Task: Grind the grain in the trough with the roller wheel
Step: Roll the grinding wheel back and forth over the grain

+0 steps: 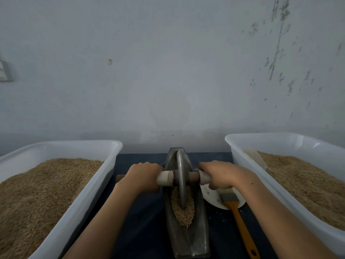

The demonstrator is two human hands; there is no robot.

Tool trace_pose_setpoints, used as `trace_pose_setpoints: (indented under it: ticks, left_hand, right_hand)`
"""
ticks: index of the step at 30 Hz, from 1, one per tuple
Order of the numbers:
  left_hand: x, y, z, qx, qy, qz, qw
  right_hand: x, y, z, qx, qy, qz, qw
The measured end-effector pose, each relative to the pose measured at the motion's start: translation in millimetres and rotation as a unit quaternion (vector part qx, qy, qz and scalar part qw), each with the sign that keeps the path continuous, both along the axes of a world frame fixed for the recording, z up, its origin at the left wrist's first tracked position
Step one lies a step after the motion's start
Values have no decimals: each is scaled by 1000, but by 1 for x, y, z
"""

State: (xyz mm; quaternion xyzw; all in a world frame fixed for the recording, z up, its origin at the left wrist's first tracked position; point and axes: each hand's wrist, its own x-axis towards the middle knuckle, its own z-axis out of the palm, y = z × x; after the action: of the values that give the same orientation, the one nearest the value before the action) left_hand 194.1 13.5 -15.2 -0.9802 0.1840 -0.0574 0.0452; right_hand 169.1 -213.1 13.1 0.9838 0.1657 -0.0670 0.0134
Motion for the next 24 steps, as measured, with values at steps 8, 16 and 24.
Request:
trace_pose_setpoints:
  ticks: [8, 16, 24]
  left_hand:
    - [0, -2, -4, -38, -33, -13, 999]
    - [2, -10, -13, -45, -123, 18, 991]
    - [-3, 11, 0, -30, -60, 27, 997]
  right_hand:
    - [5, 2, -10, -1, -40, 22, 999]
    - [12, 14, -30, -4, -236, 27, 971]
    - [6, -13, -15, -26, -138, -25, 990]
